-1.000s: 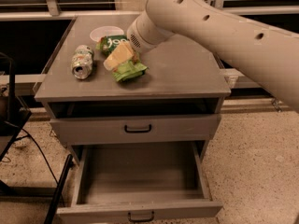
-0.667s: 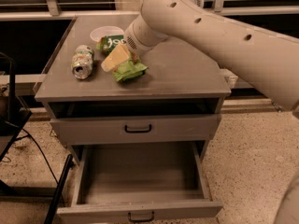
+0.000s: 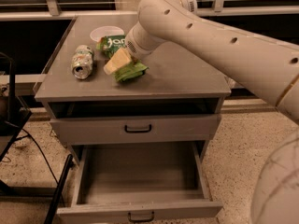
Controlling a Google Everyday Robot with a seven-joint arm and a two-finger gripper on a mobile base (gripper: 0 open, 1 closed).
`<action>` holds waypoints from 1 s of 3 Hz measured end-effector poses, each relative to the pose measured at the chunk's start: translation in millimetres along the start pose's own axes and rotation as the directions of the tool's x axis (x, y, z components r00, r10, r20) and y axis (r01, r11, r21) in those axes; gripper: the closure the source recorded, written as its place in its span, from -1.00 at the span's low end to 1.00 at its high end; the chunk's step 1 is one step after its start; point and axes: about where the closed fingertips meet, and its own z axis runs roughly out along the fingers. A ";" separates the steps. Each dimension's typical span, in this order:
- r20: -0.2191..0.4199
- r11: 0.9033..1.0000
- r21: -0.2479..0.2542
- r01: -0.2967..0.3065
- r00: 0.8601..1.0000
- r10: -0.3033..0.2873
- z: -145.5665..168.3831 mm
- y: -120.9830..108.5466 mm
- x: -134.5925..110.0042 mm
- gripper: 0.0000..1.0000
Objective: Place green rice chip bag into middle drawer
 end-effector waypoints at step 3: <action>-0.002 1.000 0.000 -0.002 1.000 0.002 1.2 -0.3 0.7 0.25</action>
Offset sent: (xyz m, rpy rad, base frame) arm 0.0007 -0.0002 -0.0012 -0.0005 0.0019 -0.0018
